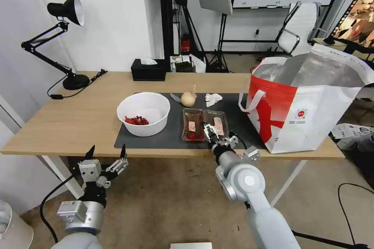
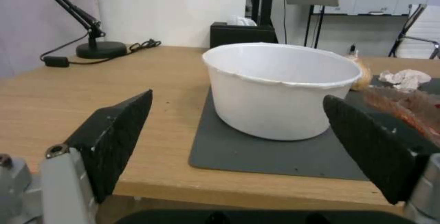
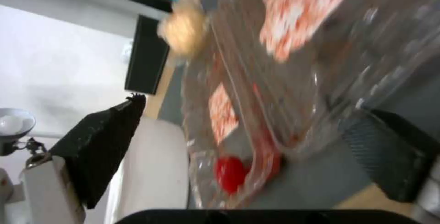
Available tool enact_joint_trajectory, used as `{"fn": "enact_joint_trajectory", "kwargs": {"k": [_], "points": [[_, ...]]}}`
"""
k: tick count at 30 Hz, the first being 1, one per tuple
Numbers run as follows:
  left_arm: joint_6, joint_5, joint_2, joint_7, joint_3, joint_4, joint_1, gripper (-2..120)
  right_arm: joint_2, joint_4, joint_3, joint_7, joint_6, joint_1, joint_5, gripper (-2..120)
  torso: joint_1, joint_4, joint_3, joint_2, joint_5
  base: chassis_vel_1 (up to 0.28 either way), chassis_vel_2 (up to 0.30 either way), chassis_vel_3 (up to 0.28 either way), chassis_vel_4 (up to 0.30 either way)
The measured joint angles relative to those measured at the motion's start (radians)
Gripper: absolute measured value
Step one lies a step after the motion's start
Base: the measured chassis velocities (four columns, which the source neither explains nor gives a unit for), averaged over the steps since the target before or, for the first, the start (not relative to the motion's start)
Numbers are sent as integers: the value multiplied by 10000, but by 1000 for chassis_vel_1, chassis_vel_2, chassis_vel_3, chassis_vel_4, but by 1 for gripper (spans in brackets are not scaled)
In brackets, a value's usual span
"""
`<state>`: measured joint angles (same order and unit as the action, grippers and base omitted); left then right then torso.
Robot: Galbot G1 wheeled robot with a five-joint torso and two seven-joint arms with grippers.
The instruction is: Pick up the trash from the table and place it into the takeout bag.
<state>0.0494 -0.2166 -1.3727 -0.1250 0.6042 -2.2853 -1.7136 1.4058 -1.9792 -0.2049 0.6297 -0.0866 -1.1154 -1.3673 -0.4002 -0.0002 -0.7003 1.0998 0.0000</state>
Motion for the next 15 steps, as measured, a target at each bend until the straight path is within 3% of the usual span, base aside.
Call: {"fn": "enact_joint_trajectory", "kwargs": {"k": [5, 9, 11, 15], "points": [[-68, 56, -40, -1, -5, -15, -62, 100, -432, -169, -38, -1239, 134, -78, 2002, 100, 0, 1, 2, 0, 1, 0, 0, 0, 0], [-212, 91, -65, -2, -4, -35, -113, 100, -845, -214, -53, -2194, -48, 169, 2778, 100, 0, 0, 2, 0, 0, 0, 0, 0, 0], [-229, 93, -69, -2, 3, -43, -130, 100, -939, -201, -17, -2417, -220, 291, 2814, 100, 0, 0, 2, 0, 0, 0, 0, 0, 0], [-263, 96, -85, -1, 62, -65, -171, 100, -1019, 49, 382, -2502, -1487, 915, 2180, 100, 0, 2, 3, 1, -2, 0, 0, 0, 0]]}}
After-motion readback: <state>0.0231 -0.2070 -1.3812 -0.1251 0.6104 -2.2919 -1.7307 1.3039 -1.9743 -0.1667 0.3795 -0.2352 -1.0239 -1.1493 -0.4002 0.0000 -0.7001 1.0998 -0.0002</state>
